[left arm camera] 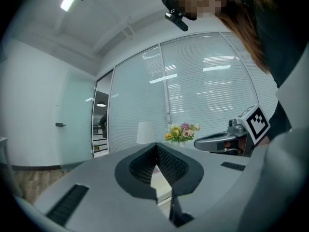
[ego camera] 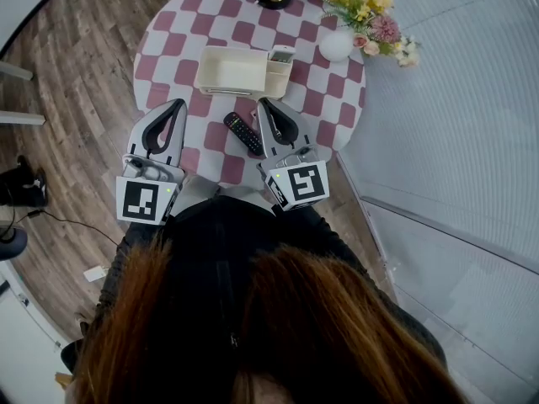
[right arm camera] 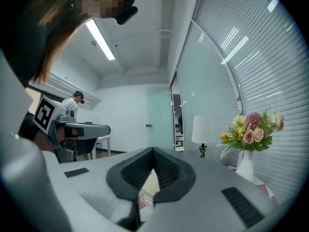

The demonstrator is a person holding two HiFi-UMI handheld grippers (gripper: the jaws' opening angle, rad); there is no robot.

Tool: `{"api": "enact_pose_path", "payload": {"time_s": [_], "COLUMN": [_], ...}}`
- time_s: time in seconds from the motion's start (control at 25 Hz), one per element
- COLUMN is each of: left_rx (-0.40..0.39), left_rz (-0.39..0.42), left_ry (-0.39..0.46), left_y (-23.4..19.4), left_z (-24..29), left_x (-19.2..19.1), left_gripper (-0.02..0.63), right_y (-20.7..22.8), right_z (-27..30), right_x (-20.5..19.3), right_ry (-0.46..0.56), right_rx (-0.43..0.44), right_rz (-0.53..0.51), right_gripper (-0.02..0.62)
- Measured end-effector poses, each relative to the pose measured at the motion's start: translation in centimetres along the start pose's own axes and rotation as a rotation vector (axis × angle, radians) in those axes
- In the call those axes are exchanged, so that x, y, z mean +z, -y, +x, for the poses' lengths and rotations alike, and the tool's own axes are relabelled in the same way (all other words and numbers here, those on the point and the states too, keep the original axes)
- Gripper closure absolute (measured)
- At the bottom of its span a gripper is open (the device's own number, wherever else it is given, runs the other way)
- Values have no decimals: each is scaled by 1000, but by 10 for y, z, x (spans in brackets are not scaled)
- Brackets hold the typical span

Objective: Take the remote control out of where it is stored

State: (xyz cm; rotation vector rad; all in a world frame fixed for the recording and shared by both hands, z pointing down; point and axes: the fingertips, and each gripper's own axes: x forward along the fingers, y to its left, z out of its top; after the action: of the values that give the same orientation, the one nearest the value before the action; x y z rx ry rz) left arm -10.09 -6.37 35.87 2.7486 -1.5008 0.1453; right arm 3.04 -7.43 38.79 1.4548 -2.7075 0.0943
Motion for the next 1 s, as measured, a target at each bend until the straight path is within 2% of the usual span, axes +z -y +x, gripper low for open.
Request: {"api": "enact_pose_path", "payload": {"time_s": [0.12,0.32,0.72,0.96,1.0], "left_rx": [-16,-17,2,12,11], "left_rz": [-1,-6,-4,-10,-7], "left_ry": [-19,45,33,22,16], "left_y": [2,0,-5,-8,-9], "left_z": [0,3,4,4,4], "left_x": [-4,8,5,2,1], "left_gripper": [597,597,597,597,597], "right_y": [3,8,38,72,78], "right_z": [-1,1,9,28,31], "right_x": [4,0,-11,-55,-62], "right_ry": [2,-6,-45,-177,-192], "right_rx": [-7,-19,-103,-159,-177], "right_rz": [-11,-9,20,72,78], "right_gripper": [580,580,580,571,552]}}
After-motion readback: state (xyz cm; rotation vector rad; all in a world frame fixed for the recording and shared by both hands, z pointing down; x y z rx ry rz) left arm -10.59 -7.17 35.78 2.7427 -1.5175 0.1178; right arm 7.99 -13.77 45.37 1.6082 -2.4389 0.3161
